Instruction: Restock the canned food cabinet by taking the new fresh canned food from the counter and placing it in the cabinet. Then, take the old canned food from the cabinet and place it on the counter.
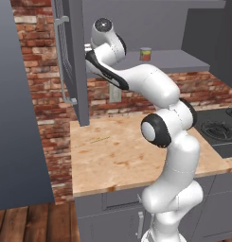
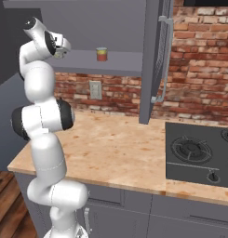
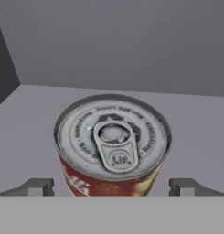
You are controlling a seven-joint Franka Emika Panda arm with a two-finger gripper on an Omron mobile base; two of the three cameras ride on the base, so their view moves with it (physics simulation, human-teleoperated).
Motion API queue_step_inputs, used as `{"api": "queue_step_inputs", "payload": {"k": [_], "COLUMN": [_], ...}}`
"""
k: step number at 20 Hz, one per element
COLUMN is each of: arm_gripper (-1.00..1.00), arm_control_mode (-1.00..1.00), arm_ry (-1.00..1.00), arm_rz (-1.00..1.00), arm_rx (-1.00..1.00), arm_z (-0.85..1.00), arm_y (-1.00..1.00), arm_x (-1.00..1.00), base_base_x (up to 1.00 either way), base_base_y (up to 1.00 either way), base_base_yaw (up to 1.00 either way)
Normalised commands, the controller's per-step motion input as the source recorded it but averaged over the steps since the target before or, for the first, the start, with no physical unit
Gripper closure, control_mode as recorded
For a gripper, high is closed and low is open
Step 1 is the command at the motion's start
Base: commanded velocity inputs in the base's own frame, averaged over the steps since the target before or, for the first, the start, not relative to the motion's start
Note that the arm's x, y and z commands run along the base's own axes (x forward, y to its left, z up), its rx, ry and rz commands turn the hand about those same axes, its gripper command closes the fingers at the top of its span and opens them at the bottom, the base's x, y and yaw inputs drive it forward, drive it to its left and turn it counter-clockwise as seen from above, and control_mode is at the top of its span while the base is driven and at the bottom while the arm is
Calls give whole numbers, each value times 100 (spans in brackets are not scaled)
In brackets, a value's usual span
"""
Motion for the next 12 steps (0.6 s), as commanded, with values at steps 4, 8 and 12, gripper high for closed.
{"api": "queue_step_inputs", "payload": {"k": [4, 8, 12], "arm_gripper": [-100, 100, 100], "arm_control_mode": [-100, -100, -100], "arm_ry": [0, 0, 0], "arm_rz": [0, 0, 0], "arm_rx": [0, 0, 0], "arm_z": [-6, -1, 0], "arm_y": [0, 0, 0], "arm_x": [13, 4, 0], "base_base_x": [0, 0, 0], "base_base_y": [0, 0, 0], "base_base_yaw": [0, 0, 0]}}
